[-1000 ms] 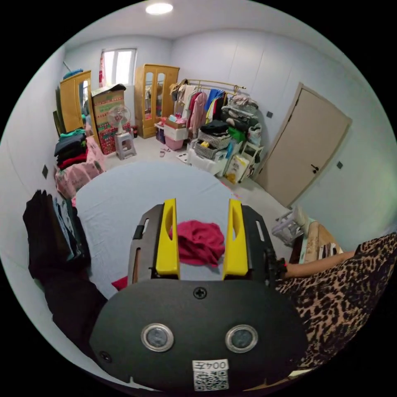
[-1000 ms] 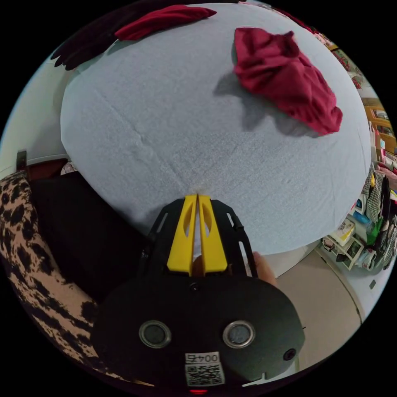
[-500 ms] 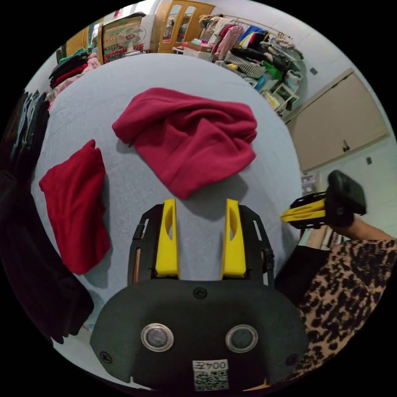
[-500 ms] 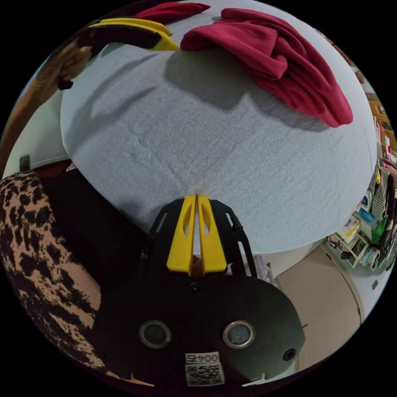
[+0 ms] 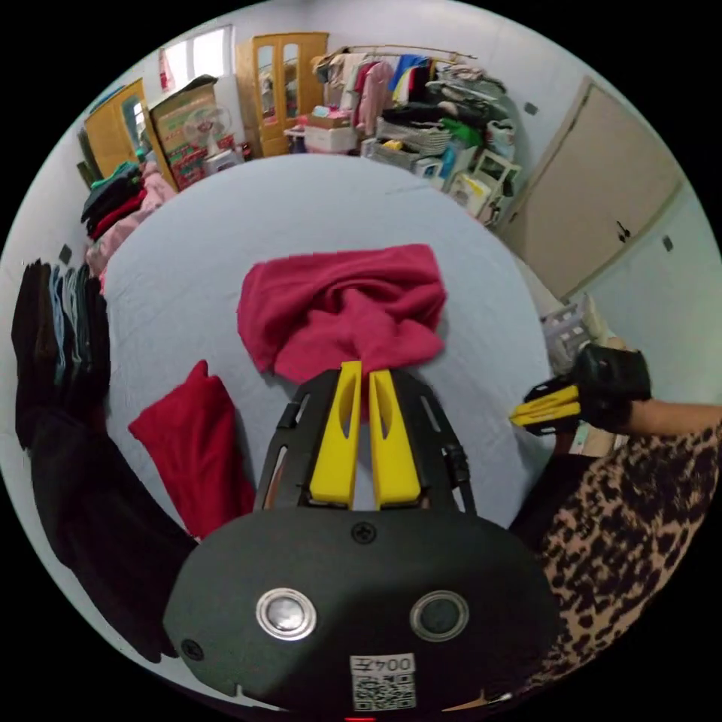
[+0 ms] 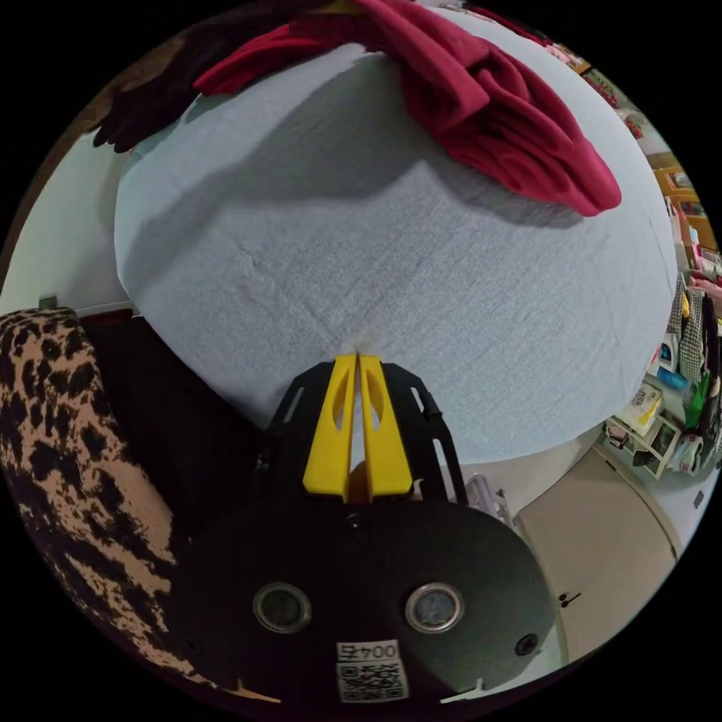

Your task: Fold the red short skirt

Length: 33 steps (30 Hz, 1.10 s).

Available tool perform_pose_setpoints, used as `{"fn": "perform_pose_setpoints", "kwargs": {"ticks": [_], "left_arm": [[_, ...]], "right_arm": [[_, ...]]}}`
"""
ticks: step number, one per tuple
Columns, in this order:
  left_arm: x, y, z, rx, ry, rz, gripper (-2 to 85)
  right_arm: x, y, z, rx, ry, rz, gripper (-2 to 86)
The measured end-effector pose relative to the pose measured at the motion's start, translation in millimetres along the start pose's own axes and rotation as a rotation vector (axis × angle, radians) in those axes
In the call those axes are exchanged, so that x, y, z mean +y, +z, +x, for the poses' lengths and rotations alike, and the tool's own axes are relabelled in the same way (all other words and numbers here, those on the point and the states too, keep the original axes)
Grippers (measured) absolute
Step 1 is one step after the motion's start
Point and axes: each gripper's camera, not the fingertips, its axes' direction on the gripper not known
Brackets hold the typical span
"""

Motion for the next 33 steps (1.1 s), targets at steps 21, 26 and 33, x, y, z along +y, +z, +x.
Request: {"fn": "perform_pose_setpoints", "kwargs": {"ticks": [21,26,33], "left_arm": [[161,32,-120,0.232,-0.171,-0.144,8.5],[116,41,-177,0.169,-0.106,-0.144,13.3],[44,58,-221,0.105,0.03,-0.218,16.6]], "right_arm": [[44,13,25,-0.02,0.068,0.04,-0.7],[64,16,29,-0.021,0.136,0.095,-0.7],[97,20,34,-0.023,0.236,0.175,-0.7]]}}
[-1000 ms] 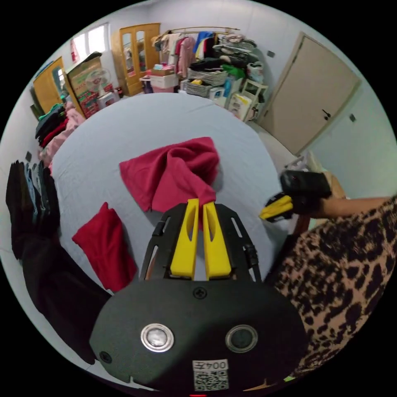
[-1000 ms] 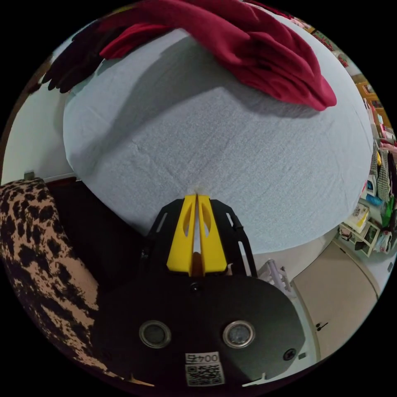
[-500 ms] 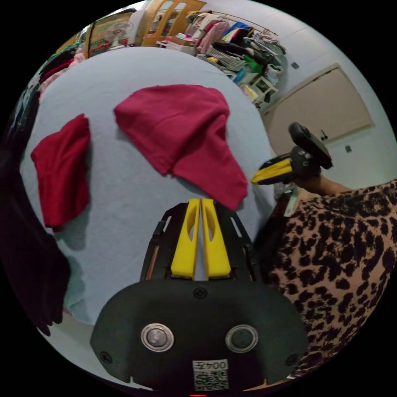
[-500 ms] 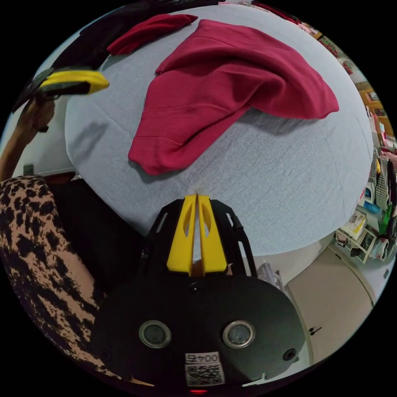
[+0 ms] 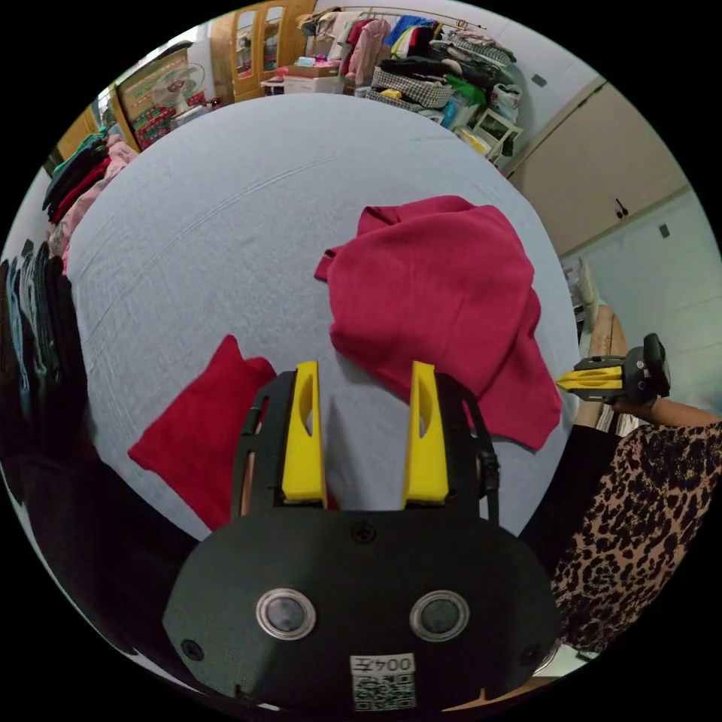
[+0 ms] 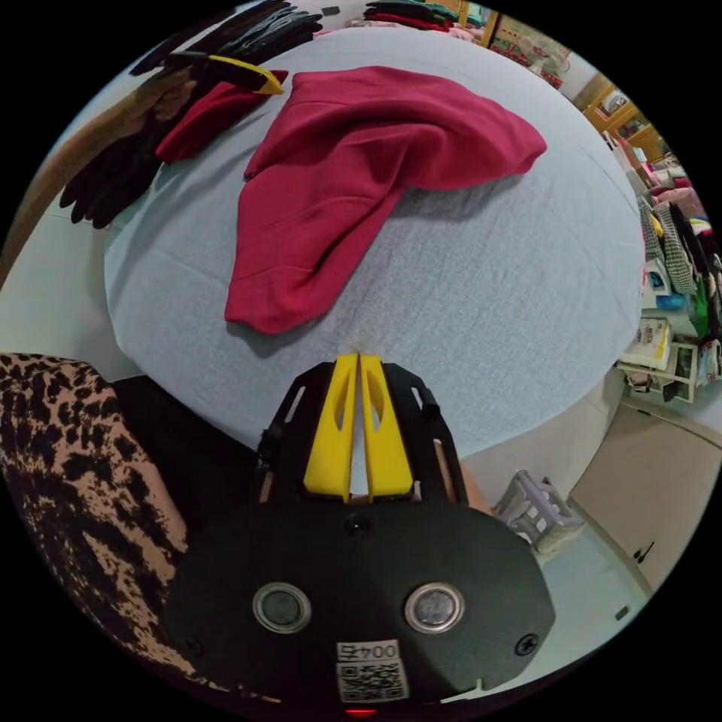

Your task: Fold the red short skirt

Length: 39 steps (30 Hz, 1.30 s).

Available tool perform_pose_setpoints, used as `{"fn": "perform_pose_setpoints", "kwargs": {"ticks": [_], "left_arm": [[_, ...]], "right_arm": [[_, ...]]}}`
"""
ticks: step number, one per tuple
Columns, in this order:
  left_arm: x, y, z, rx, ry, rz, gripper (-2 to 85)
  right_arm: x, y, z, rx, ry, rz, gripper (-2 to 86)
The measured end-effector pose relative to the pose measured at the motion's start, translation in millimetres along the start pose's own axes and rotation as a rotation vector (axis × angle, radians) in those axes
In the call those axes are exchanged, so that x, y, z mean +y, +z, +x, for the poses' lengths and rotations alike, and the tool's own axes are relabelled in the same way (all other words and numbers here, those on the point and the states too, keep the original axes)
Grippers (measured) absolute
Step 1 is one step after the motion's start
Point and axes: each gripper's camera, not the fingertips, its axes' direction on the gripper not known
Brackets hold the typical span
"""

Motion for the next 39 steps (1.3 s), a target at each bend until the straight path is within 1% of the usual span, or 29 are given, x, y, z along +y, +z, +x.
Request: {"fn": "perform_pose_setpoints", "kwargs": {"ticks": [8,10,11,12,13,15,16,18,20,24,28,30,31,33,36,39], "left_arm": [[-32,7,-19,0.094,0.077,-0.072,16.7],[-34,3,-20,0.117,0.08,-0.069,16.1],[-35,0,-19,0.131,0.082,-0.07,15.4],[-36,-3,-17,0.134,0.088,-0.07,14.5],[-36,-5,-16,0.133,0.091,-0.07,14.0],[-36,-13,-10,0.129,0.104,-0.073,12.0],[-36,-16,-9,0.129,0.105,-0.072,11.5],[-35,-28,-5,0.141,0.103,-0.068,9.8],[-34,-38,-3,0.162,0.096,-0.066,8.6],[-27,-62,-1,0.219,0.093,-0.068,7.7],[-17,-84,-1,0.211,0.062,-0.05,9.1],[-12,-102,-7,0.219,0.013,0.002,11.7],[-11,-106,-9,0.226,0.001,0.012,12.2],[-12,-121,-11,0.233,-0.013,0.033,13.8],[-21,-136,-4,0.187,0.027,-0.001,14.6],[-32,-149,-3,0.175,0.047,-0.005,14.9]], "right_arm": [[36,-2,-7,0.182,0.012,0.067,-0.3],[42,-4,-3,0.187,0.036,0.053,0.0],[47,-8,4,0.13,0.069,0.053,0.5],[54,-14,12,-0.001,0.095,0.081,1.6],[58,-17,17,-0.079,0.11,0.1,2.3],[73,-22,38,-0.332,0.209,0.142,7.4],[76,-21,43,-0.386,0.235,0.14,8.1],[89,-14,63,-0.612,0.329,0.154,10.9],[99,-10,73,-0.713,0.384,0.163,12.6],[116,-6,82,-0.798,0.42,0.148,14.0],[129,-6,91,-0.864,0.478,0.182,13.4],[139,-3,98,-0.93,0.531,0.199,10.7],[141,-2,100,-0.937,0.545,0.197,9.5],[152,0,104,-0.927,0.602,0.184,4.1],[169,-4,106,-0.923,0.61,0.174,3.3],[194,-17,110,-0.968,0.609,0.229,2.8]]}}
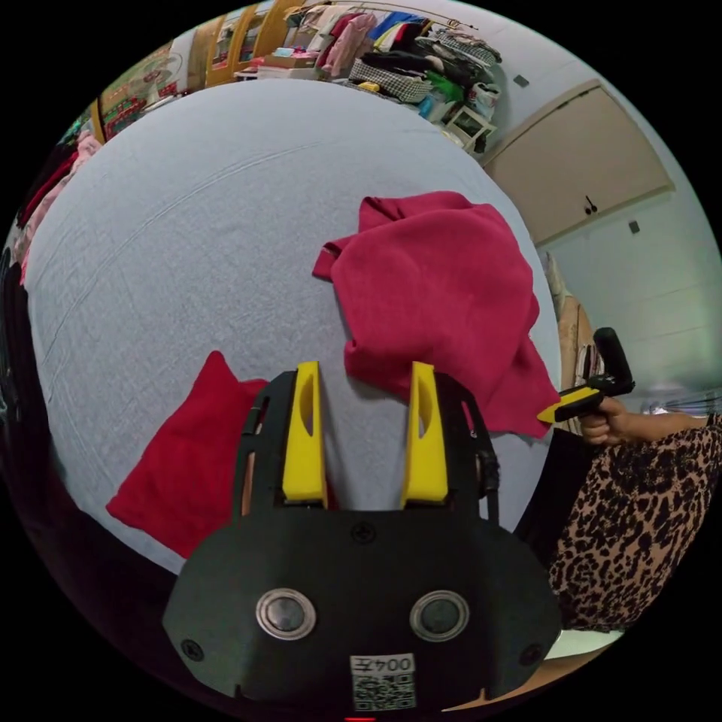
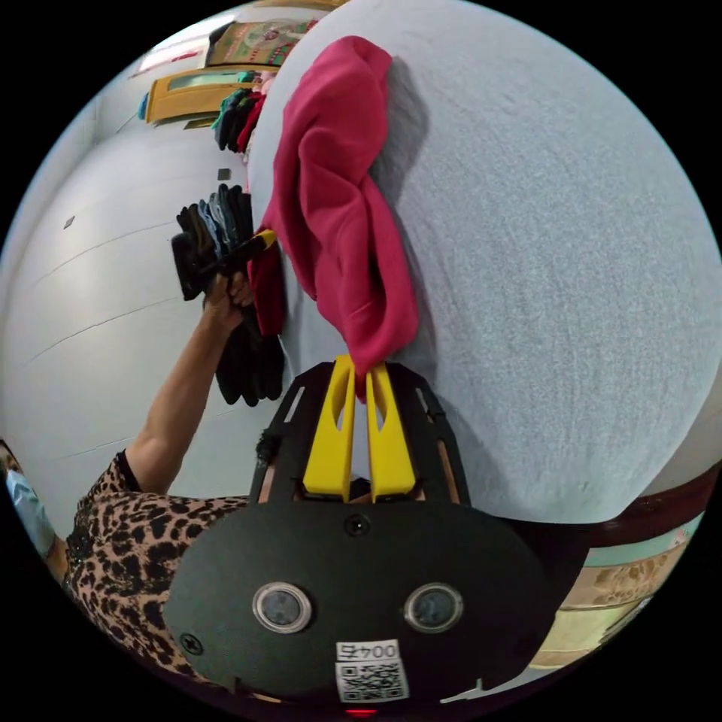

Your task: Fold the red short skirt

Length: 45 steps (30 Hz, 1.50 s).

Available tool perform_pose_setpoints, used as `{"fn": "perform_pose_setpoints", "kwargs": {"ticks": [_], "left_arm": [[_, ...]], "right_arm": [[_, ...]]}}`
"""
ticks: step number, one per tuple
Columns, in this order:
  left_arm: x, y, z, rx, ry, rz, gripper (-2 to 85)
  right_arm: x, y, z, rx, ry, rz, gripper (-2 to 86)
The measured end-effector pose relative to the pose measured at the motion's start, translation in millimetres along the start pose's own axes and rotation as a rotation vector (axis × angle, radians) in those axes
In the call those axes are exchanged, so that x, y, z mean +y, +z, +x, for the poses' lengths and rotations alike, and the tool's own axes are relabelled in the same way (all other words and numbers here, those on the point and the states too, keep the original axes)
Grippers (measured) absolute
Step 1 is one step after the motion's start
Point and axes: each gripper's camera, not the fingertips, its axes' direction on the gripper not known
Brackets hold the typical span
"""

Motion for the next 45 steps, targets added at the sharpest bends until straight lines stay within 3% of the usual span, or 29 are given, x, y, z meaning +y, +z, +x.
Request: {"fn": "perform_pose_setpoints", "kwargs": {"ticks": [4,6,8,10,14,18,24,27,33,40,45], "left_arm": [[-1,-24,-2,0.049,-0.022,0.017,10.1],[7,-40,-6,0.283,-0.036,-0.003,4.6],[19,-64,-3,0.366,-0.057,0.051,3.7],[35,-97,3,0.436,-0.084,0.155,3.1],[79,-203,16,0.733,-0.156,0.548,2.5],[115,-334,66,0.915,-0.08,0.875,2.3],[191,-511,202,0.868,0.134,1.094,2.3],[239,-566,260,0.838,0.2,1.167,2.4],[292,-611,317,0.753,0.129,1.239,2.4],[263,-572,275,0.771,-0.068,1.248,2.7],[180,-504,169,0.662,-0.324,1.132,3.9]], "right_arm": [[25,-35,-9,-0.052,-0.049,0.075,2.0],[40,-66,-22,-0.088,-0.118,0.15,1.4],[49,-89,-34,-0.087,-0.179,0.194,1.1],[58,-115,-46,-0.087,-0.239,0.245,0.8],[73,-184,-78,-0.157,-0.378,0.385,0.6],[97,-257,-136,-0.215,-0.613,0.488,0.5],[181,-327,-214,-0.303,-0.964,0.488,0.5],[222,-345,-232,-0.374,-1.071,0.434,0.5],[277,-358,-258,-0.392,-1.186,0.389,0.3],[249,-334,-270,-0.316,-1.096,0.407,0.7],[137,-282,-273,-0.202,-0.896,0.361,2.3]]}}
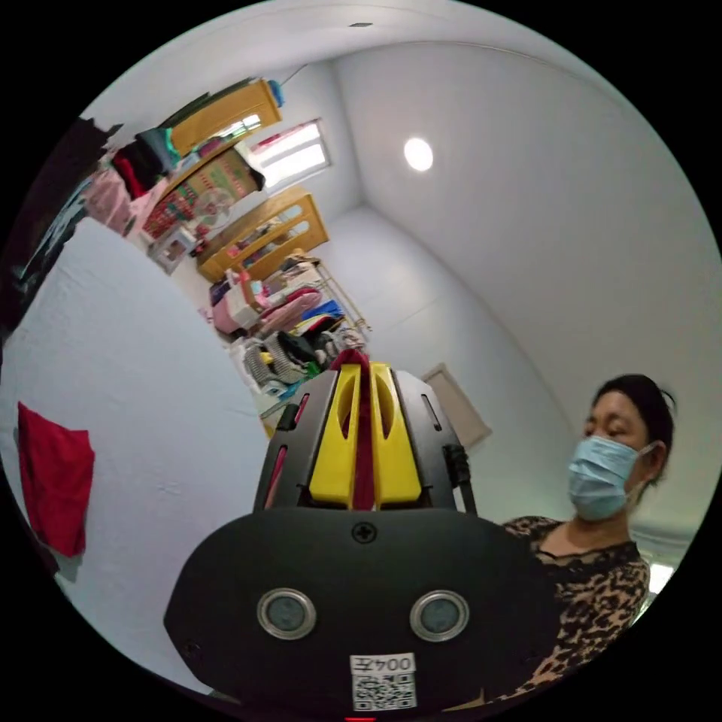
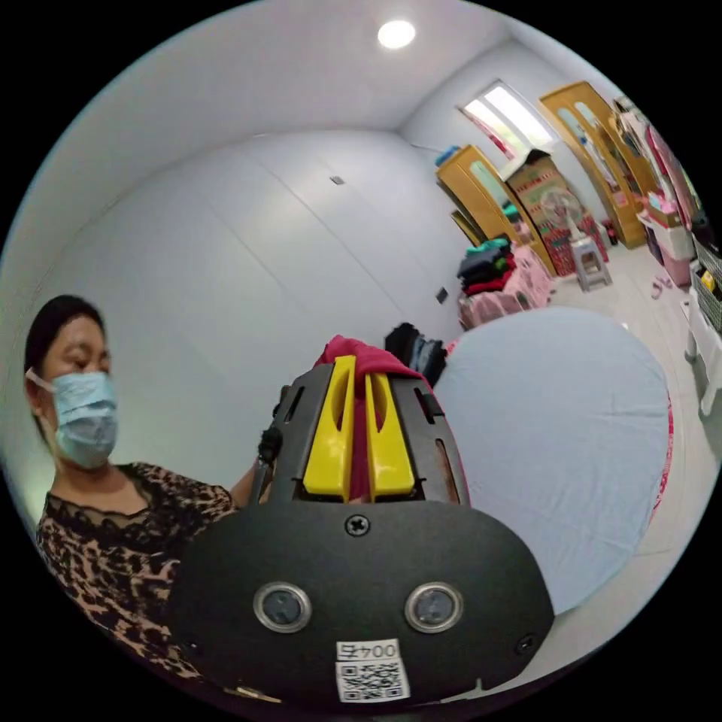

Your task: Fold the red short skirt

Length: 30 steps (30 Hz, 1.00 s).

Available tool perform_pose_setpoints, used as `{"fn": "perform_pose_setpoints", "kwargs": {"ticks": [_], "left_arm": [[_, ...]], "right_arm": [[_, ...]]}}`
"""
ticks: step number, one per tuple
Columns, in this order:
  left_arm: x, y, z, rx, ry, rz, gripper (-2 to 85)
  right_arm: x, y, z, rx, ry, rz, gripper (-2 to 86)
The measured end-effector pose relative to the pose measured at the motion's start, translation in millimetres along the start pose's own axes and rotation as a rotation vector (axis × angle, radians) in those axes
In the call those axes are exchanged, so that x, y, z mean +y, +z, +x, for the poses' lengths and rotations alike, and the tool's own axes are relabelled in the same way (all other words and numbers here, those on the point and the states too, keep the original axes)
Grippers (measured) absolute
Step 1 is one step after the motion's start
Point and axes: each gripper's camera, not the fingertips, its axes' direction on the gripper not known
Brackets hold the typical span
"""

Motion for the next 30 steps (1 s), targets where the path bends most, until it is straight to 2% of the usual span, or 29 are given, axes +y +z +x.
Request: {"fn": "perform_pose_setpoints", "kwargs": {"ticks": [4,6,8,9,11,13,15,20,22,24,27,30], "left_arm": [[-50,56,-119,-0.214,-0.046,-0.088,8.7],[-65,76,-214,-0.232,-0.242,-0.105,14.6],[-64,79,-253,-0.213,-0.309,-0.073,15.4],[-60,76,-258,-0.269,-0.29,-0.051,15.1],[-48,75,-254,-0.331,-0.219,-0.052,14.2],[-27,76,-246,-0.368,-0.113,-0.111,13.0],[21,69,-235,-0.445,0.011,-0.196,11.8],[174,52,-241,-0.592,0.106,-0.444,10.4],[238,40,-254,-0.661,0.069,-0.506,10.0],[317,20,-278,-0.661,-0.062,-0.506,9.5],[394,3,-307,-0.622,-0.226,-0.485,8.6],[444,1,-324,-0.669,-0.282,-0.514,7.6]], "right_arm": [[-45,81,88,0.154,0.1,-0.149,5.1],[-67,125,129,0.403,0.133,-0.241,5.7],[-77,141,139,0.588,0.127,-0.245,4.9],[-79,146,138,0.638,0.108,-0.23,4.5],[-76,149,130,0.606,0.062,-0.217,4.2],[-63,154,122,0.595,0.021,-0.248,3.3],[-29,164,116,0.601,-0.014,-0.344,1.2],[72,182,123,0.546,0.083,-0.535,-0.4],[112,189,131,0.566,0.151,-0.612,-0.5],[155,194,142,0.648,0.244,-0.679,-0.6],[178,188,150,0.712,0.321,-0.631,-0.3],[176,187,162,0.763,0.338,-0.594,0.6]]}}
